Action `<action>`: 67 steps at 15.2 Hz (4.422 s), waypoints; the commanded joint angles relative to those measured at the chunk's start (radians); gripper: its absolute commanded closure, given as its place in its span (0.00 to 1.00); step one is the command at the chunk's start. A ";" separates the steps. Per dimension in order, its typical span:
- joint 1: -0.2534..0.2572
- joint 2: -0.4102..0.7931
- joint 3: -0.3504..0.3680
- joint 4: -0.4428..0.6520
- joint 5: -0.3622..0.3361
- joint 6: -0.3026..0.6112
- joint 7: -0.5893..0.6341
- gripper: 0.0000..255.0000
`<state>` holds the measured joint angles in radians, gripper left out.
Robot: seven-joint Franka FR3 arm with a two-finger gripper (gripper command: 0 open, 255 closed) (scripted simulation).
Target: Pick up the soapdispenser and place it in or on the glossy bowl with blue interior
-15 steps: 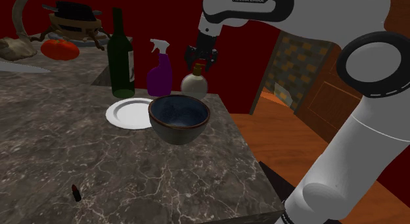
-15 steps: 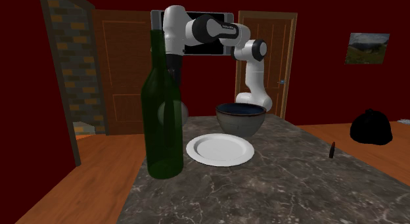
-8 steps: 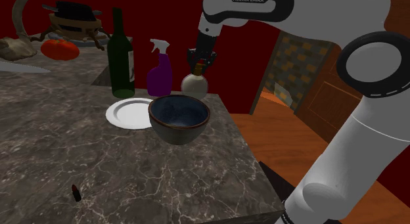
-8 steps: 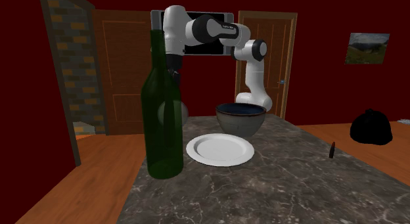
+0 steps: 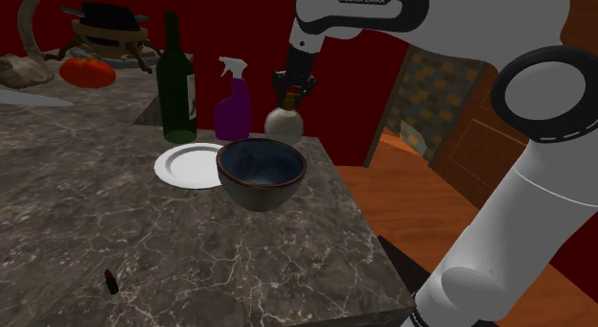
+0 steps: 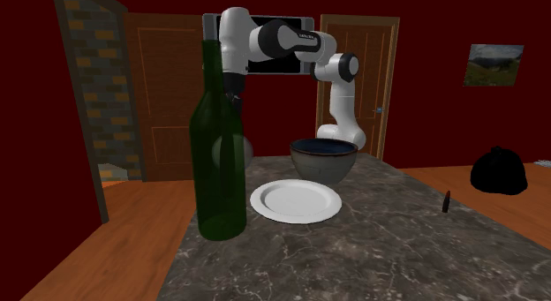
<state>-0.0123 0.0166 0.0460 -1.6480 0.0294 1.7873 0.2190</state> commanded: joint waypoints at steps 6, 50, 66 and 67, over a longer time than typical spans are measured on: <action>0.000 0.018 0.000 0.102 -0.001 -0.086 0.003 1.00; 0.224 -0.016 0.160 0.591 -0.049 -0.606 0.380 1.00; 0.267 -0.188 0.194 0.250 -0.016 -0.434 0.469 1.00; 0.267 -0.198 0.193 0.223 -0.013 -0.418 0.467 1.00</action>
<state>0.2557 -0.1726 0.2412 -1.4017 0.0139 1.3545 0.6893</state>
